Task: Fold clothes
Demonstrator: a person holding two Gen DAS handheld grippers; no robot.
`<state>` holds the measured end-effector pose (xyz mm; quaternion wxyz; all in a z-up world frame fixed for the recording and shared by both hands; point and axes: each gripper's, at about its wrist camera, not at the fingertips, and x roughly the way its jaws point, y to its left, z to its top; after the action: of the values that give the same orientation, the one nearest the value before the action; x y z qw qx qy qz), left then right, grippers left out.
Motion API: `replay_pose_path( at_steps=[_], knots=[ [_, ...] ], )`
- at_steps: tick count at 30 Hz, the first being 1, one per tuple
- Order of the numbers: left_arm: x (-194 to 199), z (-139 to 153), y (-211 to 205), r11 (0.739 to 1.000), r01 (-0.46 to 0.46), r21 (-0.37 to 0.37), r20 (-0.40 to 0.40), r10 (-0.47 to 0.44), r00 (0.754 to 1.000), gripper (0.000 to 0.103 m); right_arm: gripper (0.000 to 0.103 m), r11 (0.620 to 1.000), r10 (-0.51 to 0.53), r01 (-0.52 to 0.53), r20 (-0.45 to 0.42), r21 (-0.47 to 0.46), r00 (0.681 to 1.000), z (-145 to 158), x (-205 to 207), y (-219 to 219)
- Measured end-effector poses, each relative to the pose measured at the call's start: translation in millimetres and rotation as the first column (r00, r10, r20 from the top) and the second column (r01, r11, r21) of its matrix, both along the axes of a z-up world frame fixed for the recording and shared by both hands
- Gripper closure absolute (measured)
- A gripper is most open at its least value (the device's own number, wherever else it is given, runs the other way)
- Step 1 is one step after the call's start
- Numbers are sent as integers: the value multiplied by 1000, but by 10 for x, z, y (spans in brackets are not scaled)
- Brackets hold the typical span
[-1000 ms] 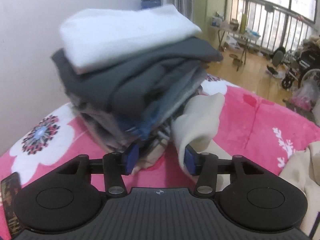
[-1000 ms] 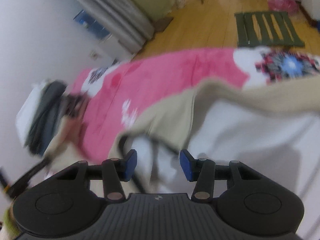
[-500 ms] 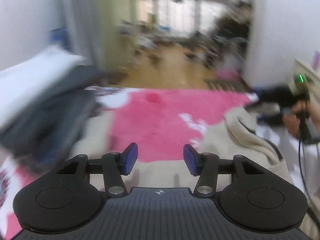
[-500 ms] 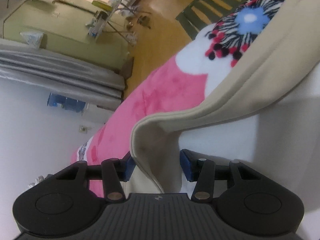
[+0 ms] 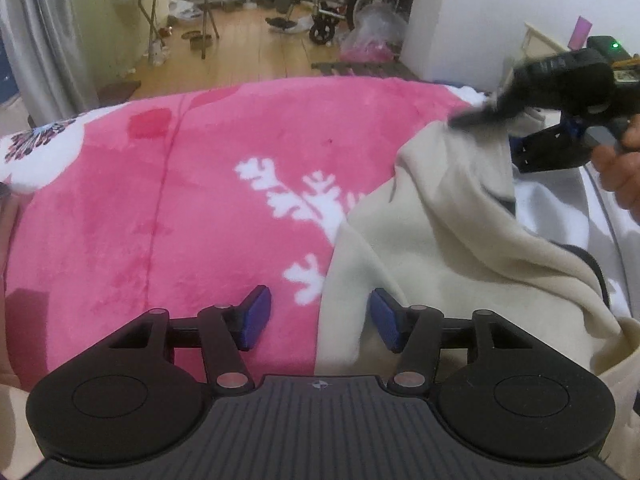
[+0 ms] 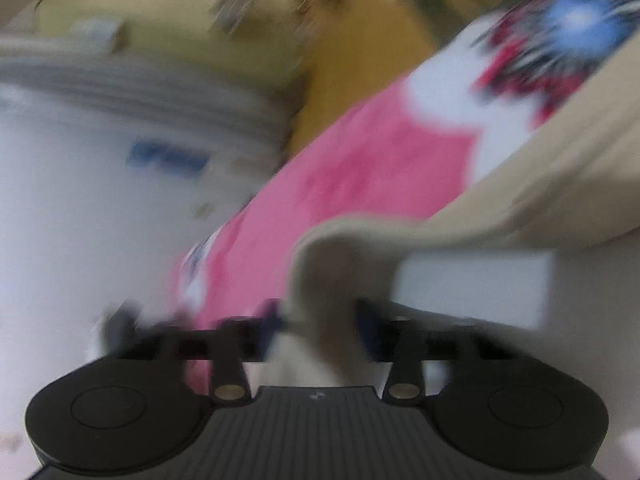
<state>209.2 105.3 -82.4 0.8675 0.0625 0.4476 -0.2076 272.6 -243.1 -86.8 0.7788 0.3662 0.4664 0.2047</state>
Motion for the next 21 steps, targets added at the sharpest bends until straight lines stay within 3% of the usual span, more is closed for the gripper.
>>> replay_pose_path(
  at_steps=[1, 4, 9, 11, 12, 14, 16, 17, 19, 21],
  knots=[
    [-21, -8, -19, 1000, 4, -6, 11, -4, 1000, 56, 97, 999, 38, -37, 38, -28, 999, 121, 1, 19],
    [-49, -26, -93, 999, 20, -25, 39, -20, 999, 84, 98, 983, 157, -140, 143, -119, 977, 485, 3, 77],
    [7, 168, -224, 999, -29, -26, 83, 31, 996, 100, 98, 916, 362, -280, 287, -288, 887, 1091, 8, 174],
    [-23, 372, -258, 998, -59, -1, 175, 58, 983, 100, 98, 875, 443, -322, 330, -360, 834, 1334, 9, 212],
    [-60, 484, -282, 998, -66, 22, 235, 59, 970, 101, 98, 853, 483, -340, 349, -396, 803, 1455, 10, 232],
    [-186, 672, -380, 990, -70, 124, 397, 15, 918, 101, 98, 814, 512, -295, 376, -500, 772, 1584, -22, 248],
    [-295, 705, -531, 961, -81, 263, 533, -75, 843, 100, 98, 789, 513, -230, 405, -570, 757, 1618, 4, 341],
    [-303, 656, -604, 943, -85, 323, 555, -116, 823, 100, 98, 782, 508, -202, 413, -590, 756, 1612, 48, 418],
    [-231, 431, -726, 904, -92, 417, 547, -169, 820, 99, 98, 746, 503, -143, 410, -650, 761, 1364, 138, 590],
    [-86, 134, -791, 875, -99, 474, 489, -168, 856, 94, 97, 703, 479, -115, 348, -702, 806, 995, 281, 767]
  ],
)
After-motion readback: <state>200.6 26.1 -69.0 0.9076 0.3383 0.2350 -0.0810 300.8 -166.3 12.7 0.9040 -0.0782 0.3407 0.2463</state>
